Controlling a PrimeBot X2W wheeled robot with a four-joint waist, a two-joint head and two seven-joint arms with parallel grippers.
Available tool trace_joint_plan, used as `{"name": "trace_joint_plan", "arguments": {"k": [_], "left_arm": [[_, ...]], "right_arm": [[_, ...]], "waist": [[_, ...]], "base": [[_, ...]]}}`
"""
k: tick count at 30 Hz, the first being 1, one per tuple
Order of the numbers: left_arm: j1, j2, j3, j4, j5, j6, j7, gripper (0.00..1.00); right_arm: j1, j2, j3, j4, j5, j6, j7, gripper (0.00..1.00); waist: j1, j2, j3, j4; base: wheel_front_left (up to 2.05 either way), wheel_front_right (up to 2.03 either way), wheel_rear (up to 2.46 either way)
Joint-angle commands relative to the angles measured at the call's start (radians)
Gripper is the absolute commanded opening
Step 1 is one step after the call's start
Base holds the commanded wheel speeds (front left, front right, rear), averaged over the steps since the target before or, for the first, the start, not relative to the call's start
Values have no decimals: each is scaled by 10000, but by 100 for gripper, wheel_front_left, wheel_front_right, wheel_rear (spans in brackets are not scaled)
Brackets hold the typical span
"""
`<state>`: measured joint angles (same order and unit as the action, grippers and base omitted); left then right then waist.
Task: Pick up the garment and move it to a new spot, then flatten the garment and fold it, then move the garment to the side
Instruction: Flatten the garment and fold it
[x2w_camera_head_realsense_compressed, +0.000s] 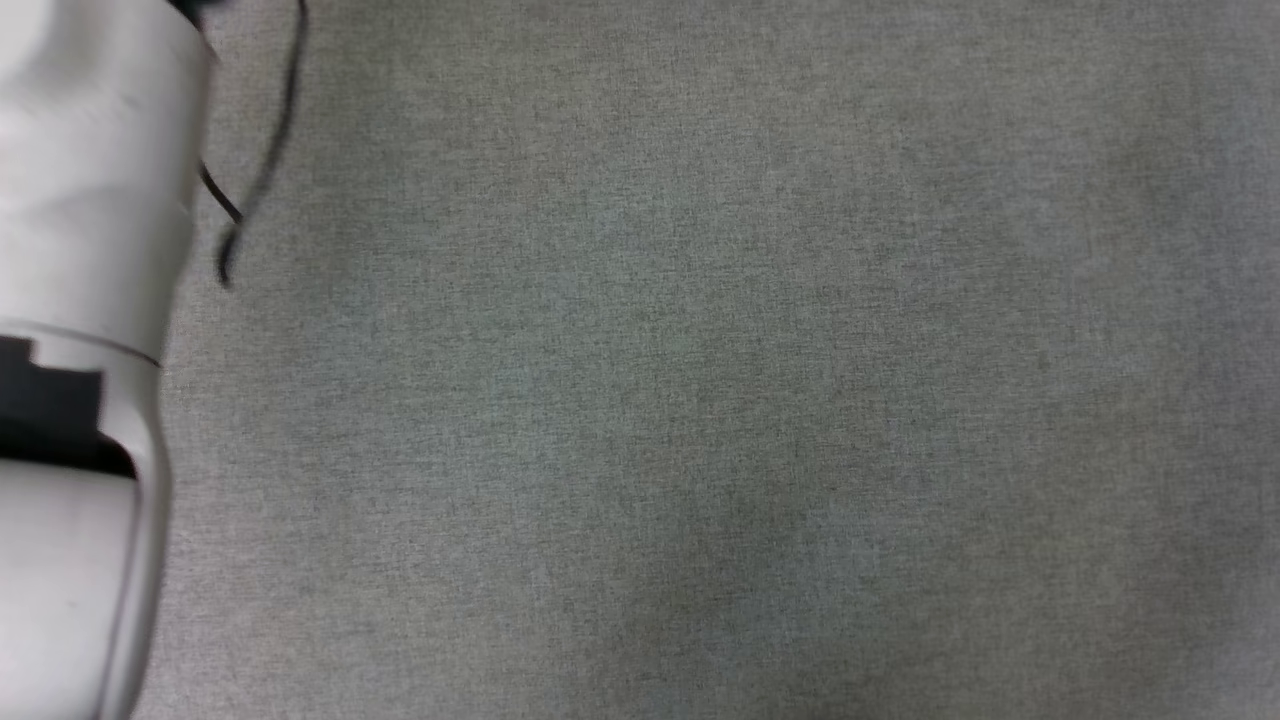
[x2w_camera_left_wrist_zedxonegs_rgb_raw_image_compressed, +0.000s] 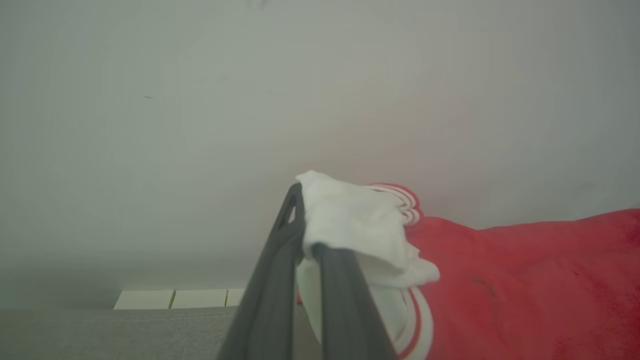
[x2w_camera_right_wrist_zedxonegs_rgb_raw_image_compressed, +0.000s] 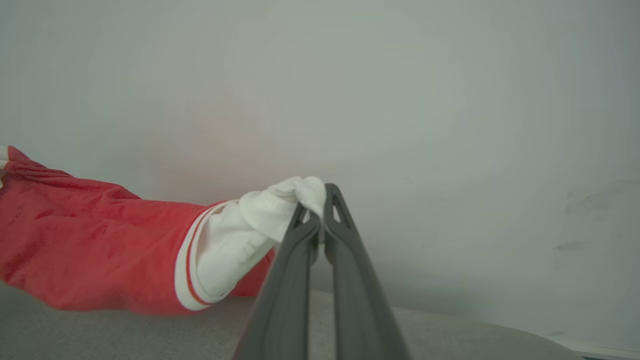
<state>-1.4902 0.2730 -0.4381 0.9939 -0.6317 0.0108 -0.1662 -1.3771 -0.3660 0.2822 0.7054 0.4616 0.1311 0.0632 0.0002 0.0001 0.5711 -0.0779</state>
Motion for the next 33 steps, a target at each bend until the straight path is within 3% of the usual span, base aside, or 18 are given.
{"name": "trace_joint_plan", "arguments": {"k": [1,11,16,20,28,32,33], "left_arm": [[336,-82,50,235,-100,-90,-60,0],[2819,-556,439,1348,-916,-676,-711,0],[4432,-556,642,1121,-1165,-991,-941,0],[5821,-459,755,546,-1170,-967,-992,0],[9060,-76,1072,-2213,-1041,-268,-999,0],[10990,237,1077,-4171,-1177,377,-591,0],[12028,465,1180,-5315,-1289,804,-322,0]], "right_arm": [[280,75,62,219,230,-7,-108,0],[2930,90,980,800,1450,-7,-929,0],[4813,-131,1313,263,1900,-7,-1297,0],[6351,-326,1330,-512,2074,-7,-1435,0],[9598,-425,77,-2510,1580,-7,-991,0],[11438,-85,-997,-3734,967,-7,-285,0],[12376,239,-1592,-4419,639,-7,104,0]], "waist": [[-2,-1,5,39],[-2,-1,-1211,243],[-2,-1,-2485,276],[-2,-1,-3404,245],[-2,-1,-4680,230],[-2,-1,-5127,252],[-2,-1,-5294,258]], "base": [[0,0,0],[0,0,0],[0,0,0],[0,0,0],[0,0,0],[0,0,0],[0,0,0]]}}
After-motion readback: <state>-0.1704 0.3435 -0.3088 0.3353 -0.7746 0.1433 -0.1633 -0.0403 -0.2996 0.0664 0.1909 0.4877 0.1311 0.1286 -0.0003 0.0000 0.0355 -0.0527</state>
